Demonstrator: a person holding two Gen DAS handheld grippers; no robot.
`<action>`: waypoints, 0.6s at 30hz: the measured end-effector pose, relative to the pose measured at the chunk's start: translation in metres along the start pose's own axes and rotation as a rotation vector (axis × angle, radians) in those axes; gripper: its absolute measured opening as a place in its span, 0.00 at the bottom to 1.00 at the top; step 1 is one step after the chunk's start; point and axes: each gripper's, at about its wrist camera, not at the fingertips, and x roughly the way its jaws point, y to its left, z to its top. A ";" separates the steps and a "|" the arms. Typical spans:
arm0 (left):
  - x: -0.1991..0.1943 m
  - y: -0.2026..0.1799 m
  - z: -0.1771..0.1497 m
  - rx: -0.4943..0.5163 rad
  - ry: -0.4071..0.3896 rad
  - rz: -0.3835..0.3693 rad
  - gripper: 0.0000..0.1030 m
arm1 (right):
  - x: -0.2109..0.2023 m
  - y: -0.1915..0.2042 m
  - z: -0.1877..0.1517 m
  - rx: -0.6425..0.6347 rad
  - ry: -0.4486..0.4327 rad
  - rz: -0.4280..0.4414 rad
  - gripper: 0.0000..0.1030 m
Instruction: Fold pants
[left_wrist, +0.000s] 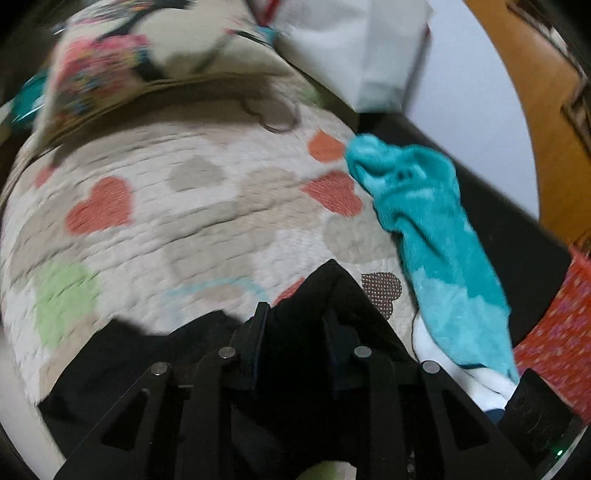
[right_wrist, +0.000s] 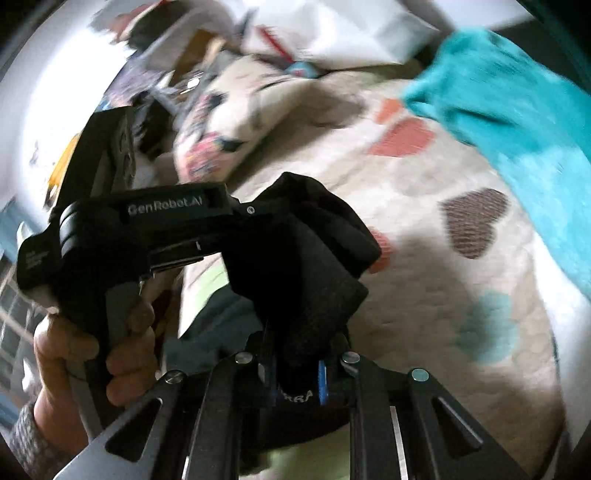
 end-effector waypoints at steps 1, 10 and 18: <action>-0.009 0.008 -0.005 -0.019 -0.012 -0.003 0.25 | 0.000 0.011 -0.003 -0.042 0.001 0.001 0.16; -0.072 0.062 -0.041 -0.191 -0.119 -0.085 0.25 | 0.002 0.082 -0.027 -0.296 0.029 -0.004 0.16; -0.093 0.136 -0.084 -0.355 -0.166 -0.107 0.28 | 0.034 0.135 -0.066 -0.521 0.092 -0.032 0.16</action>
